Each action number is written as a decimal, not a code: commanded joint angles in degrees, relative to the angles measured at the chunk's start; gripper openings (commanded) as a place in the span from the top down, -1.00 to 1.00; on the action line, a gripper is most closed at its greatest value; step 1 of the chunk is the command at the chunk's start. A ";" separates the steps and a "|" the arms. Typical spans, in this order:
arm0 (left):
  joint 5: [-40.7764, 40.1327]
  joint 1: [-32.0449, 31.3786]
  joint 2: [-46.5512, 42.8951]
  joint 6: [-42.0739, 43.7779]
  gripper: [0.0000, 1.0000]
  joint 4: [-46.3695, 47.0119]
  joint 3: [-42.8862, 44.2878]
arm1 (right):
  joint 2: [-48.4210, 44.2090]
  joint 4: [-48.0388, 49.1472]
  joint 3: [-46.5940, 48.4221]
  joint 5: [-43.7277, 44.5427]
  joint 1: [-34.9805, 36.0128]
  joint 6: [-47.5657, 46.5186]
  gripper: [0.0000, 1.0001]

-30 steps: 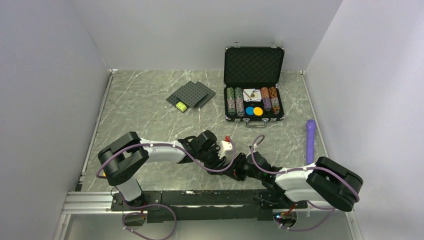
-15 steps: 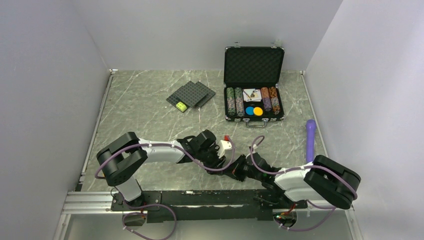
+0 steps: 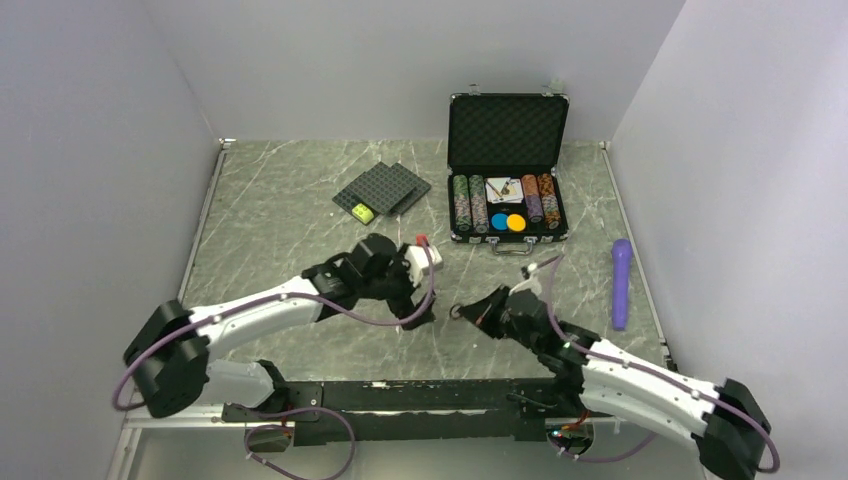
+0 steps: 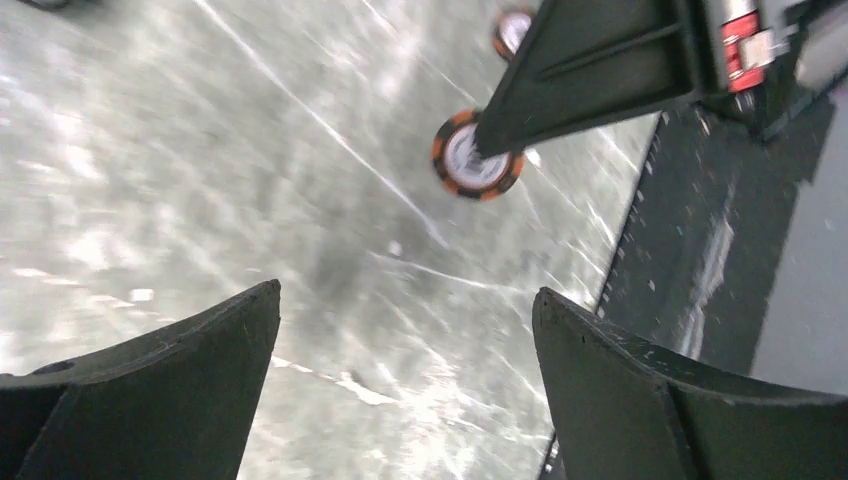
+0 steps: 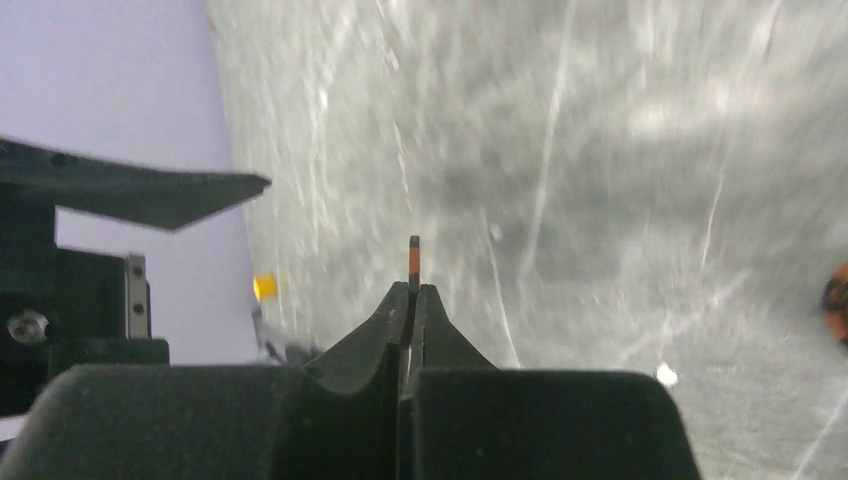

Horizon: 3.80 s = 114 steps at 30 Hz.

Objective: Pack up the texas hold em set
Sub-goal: Pick up the poker chip from the center of the board, then place the poker chip in the chip case, then move the poker chip to the center of the board.

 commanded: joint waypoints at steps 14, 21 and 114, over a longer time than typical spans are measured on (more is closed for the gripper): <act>-20.64 11.59 -18.07 -9.29 -0.99 0.75 4.34 | 22.65 -26.22 39.74 9.57 -40.06 -32.89 1.00; -18.33 11.61 -15.71 -12.18 -0.99 -3.01 7.95 | 37.50 -21.05 45.43 7.44 -49.94 -35.20 1.00; -10.22 7.14 -17.42 -5.06 -0.99 -3.84 6.50 | 27.15 -42.74 26.47 -13.10 -31.30 -33.92 -0.24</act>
